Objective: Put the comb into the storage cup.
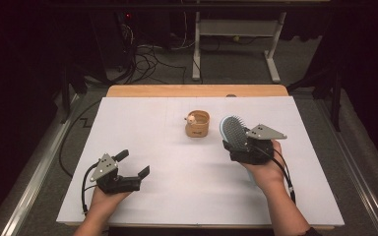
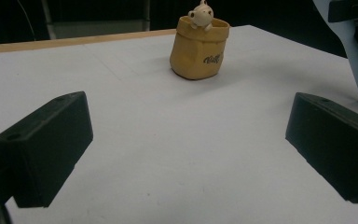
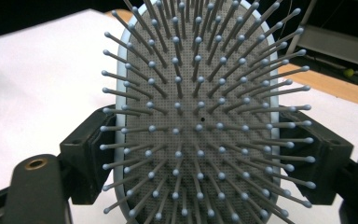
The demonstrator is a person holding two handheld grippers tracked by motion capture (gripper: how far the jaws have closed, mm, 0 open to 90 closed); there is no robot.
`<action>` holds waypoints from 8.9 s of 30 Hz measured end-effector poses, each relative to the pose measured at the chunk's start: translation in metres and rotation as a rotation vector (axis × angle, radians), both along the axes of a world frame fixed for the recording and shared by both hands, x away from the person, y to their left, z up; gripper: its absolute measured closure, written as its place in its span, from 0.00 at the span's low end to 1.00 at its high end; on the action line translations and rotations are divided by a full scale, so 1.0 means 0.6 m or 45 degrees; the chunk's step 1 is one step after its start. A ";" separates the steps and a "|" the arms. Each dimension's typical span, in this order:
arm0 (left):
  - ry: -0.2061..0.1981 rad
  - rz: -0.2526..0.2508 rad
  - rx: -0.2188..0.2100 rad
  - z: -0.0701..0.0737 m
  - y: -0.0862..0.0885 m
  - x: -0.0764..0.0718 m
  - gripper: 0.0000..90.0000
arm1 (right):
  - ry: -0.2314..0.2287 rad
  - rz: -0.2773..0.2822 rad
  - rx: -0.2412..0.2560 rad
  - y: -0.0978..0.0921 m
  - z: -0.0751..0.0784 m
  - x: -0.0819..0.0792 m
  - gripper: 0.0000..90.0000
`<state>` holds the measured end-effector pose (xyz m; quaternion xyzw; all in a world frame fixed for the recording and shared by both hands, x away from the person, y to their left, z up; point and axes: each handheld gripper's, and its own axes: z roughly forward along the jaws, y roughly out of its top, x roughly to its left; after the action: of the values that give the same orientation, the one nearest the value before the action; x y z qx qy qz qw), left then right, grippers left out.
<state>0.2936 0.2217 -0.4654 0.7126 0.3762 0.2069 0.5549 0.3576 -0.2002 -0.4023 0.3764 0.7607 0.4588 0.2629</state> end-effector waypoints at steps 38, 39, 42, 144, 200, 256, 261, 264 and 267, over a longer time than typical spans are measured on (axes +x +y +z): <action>0.004 -0.006 0.039 0.025 -0.024 0.026 0.02 | -0.245 -0.051 0.234 -0.030 -0.004 -0.045 0.23; 0.002 -0.016 0.049 0.028 -0.030 0.034 0.02 | -0.248 -0.048 0.234 -0.029 -0.003 -0.046 0.23; -0.009 -0.024 0.052 0.033 -0.037 0.042 0.02 | -0.254 -0.049 0.229 -0.029 -0.001 -0.047 0.23; -0.087 -0.287 0.025 0.091 -0.178 0.062 0.00 | -0.337 0.090 0.069 0.072 -0.011 -0.050 0.23; -0.074 -0.365 -0.048 0.121 -0.181 0.038 0.01 | -0.435 0.196 -0.025 0.137 -0.021 -0.090 0.23; -0.012 -0.430 -0.113 0.114 -0.183 0.041 0.21 | -0.456 0.288 -0.072 0.178 -0.022 -0.108 0.23; -0.023 -0.443 -0.109 0.114 -0.182 0.040 0.26 | -0.457 0.288 -0.077 0.179 -0.022 -0.107 0.23; -0.040 -0.455 -0.100 0.115 -0.182 0.038 0.31 | -0.457 0.285 -0.079 0.180 -0.022 -0.107 0.23; -0.055 -0.461 -0.090 0.115 -0.183 0.036 0.36 | -0.456 0.281 -0.082 0.180 -0.023 -0.107 0.23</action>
<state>0.3155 0.1122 -0.3966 0.7440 0.2368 0.1054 0.6159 0.2937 -0.0922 -0.4159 0.1945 0.7527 0.5200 0.3539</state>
